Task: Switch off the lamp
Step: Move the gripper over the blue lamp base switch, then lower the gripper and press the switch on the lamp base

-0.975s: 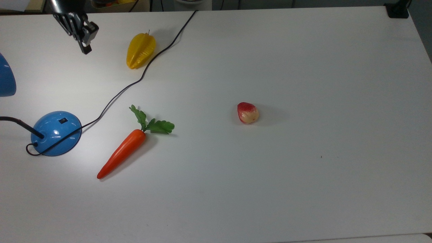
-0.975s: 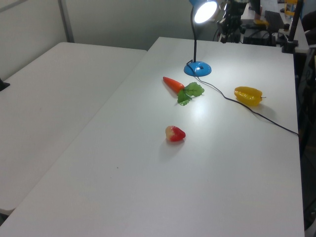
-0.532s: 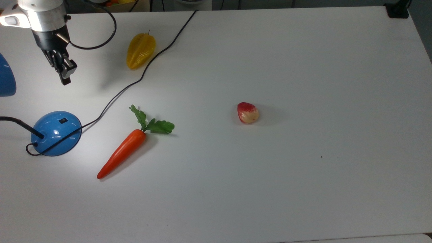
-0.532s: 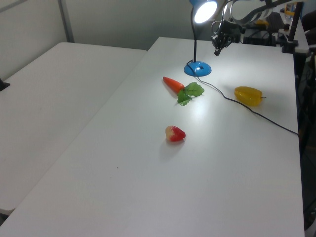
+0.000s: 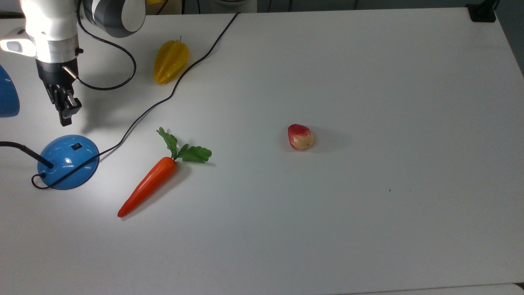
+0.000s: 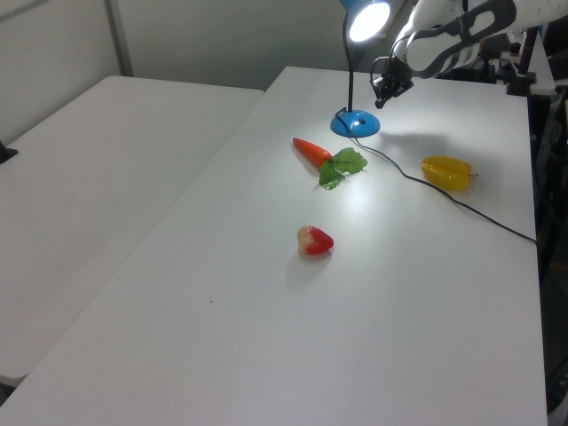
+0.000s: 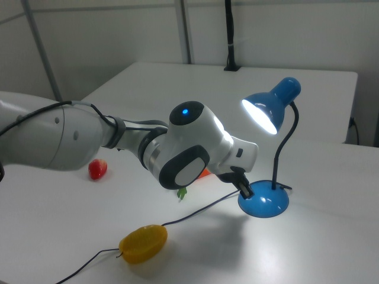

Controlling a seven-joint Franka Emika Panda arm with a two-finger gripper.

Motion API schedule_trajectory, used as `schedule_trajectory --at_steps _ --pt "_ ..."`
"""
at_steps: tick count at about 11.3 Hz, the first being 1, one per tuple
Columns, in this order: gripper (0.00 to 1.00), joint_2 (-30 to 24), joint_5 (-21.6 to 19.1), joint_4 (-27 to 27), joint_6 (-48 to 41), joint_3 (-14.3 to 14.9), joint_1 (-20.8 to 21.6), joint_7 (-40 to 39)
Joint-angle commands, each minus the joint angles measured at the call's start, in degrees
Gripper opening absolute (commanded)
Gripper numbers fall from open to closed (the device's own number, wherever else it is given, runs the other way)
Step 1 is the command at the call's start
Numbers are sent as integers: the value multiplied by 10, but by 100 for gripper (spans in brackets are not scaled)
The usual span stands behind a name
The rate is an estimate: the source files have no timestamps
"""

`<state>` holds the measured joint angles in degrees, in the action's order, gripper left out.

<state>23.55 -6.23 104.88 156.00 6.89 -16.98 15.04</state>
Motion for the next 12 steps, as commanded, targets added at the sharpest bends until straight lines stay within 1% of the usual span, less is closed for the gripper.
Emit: schedule_trajectory --at_steps 1,4,6,8,12 --pt "0 32 -3 -35 10 4 11 11" --pt "0 45 -3 -40 26 4 16 22" --pt "0 53 7 -40 34 4 22 26" --pt "0 61 8 -41 35 4 25 26" --pt "0 65 9 -41 50 4 26 26"
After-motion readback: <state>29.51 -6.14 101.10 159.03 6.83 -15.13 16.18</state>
